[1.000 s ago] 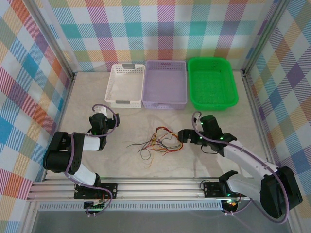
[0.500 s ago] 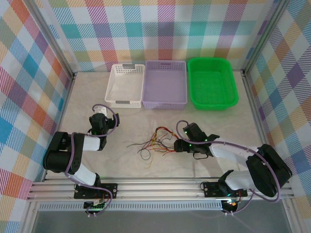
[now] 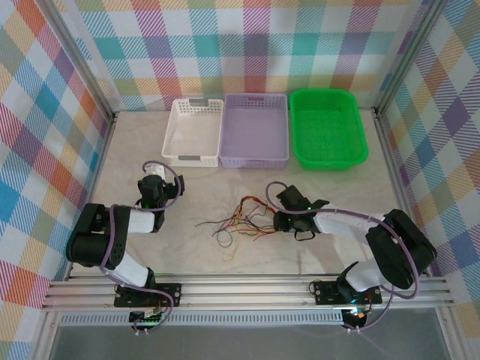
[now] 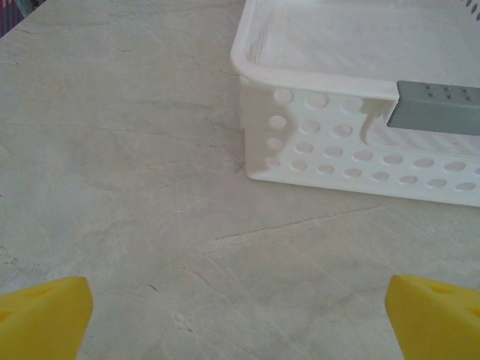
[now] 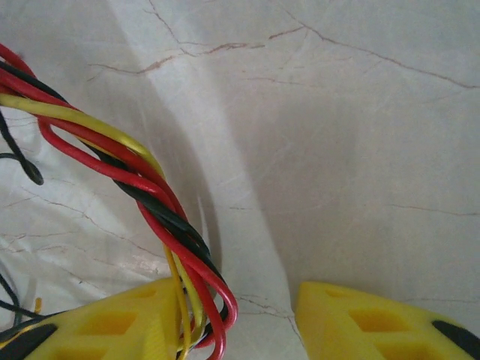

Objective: Untangle the cables

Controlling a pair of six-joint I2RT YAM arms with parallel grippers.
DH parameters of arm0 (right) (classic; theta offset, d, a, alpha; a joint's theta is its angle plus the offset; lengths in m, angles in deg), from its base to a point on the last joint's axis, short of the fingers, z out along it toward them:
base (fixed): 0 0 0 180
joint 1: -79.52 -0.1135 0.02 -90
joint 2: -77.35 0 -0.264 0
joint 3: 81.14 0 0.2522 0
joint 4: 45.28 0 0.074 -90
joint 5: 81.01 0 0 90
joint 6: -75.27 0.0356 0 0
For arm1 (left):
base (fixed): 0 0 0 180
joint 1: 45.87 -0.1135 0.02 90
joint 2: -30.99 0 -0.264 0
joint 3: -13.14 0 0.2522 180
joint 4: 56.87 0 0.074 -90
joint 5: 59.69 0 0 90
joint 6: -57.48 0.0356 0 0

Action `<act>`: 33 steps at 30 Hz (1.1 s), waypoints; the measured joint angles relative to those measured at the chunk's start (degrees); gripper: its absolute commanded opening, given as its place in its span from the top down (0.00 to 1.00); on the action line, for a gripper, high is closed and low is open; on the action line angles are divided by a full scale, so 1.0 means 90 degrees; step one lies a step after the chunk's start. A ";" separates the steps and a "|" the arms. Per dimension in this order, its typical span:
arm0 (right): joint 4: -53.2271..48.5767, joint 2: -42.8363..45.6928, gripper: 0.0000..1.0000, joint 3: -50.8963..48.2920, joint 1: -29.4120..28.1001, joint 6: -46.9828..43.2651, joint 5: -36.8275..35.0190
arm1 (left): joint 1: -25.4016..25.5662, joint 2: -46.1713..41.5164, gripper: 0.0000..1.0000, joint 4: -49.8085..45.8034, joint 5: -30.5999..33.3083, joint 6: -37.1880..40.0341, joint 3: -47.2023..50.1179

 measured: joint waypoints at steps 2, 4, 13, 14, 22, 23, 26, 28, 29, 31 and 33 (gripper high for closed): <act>-0.0066 -0.0085 0.56 0.0061 -0.0012 0.0005 -0.0041 | 0.0000 0.0000 0.00 0.0000 0.0000 0.0000 0.0000; -0.0134 -0.0192 0.58 0.0117 -0.0032 0.0005 -0.0097 | 0.0000 0.0000 0.00 0.0002 0.0000 0.0000 0.0000; -0.0544 -0.0515 0.73 0.0483 -0.0197 0.0104 -0.0464 | 0.0000 -0.0078 0.00 -0.1090 -0.0044 -0.0005 -0.0551; -0.0549 -0.0529 0.74 0.0495 -0.0204 0.0112 -0.0481 | 0.0000 -0.0092 0.00 -0.1309 -0.0046 -0.0007 -0.0741; -0.0476 -0.0619 0.90 0.0580 -0.0243 0.0124 -0.0520 | 0.0002 -0.1277 0.00 -0.1875 -0.0036 -0.0155 -0.0731; -0.0466 -0.0619 0.92 0.0580 -0.0243 0.0131 -0.0520 | 0.0000 -0.1447 0.00 -0.1931 -0.0046 -0.0202 -0.0675; -0.0452 -0.0629 1.00 0.0588 -0.0243 0.0121 -0.0520 | 0.0002 -0.1989 0.00 -0.2232 -0.0092 -0.0389 -0.0614; -0.0452 -0.0629 1.00 0.0590 -0.0243 0.0119 -0.0520 | 0.0002 -0.2412 0.00 -0.2426 -0.0160 -0.0512 -0.0610; -0.0454 -0.0629 1.00 0.0595 -0.0243 0.0119 -0.0520 | 0.0002 -0.2623 0.00 -0.2523 -0.0185 -0.0597 -0.0607; -0.0471 -0.0631 1.00 0.0612 -0.0243 0.0104 -0.0520 | 0.0007 -0.3053 0.00 -0.2863 -0.0182 -0.0916 -0.0656; -0.0491 -0.0636 1.00 0.0631 -0.0243 0.0070 -0.0520 | 0.0007 -0.3303 0.00 -0.3398 -0.0238 -0.1239 -0.0886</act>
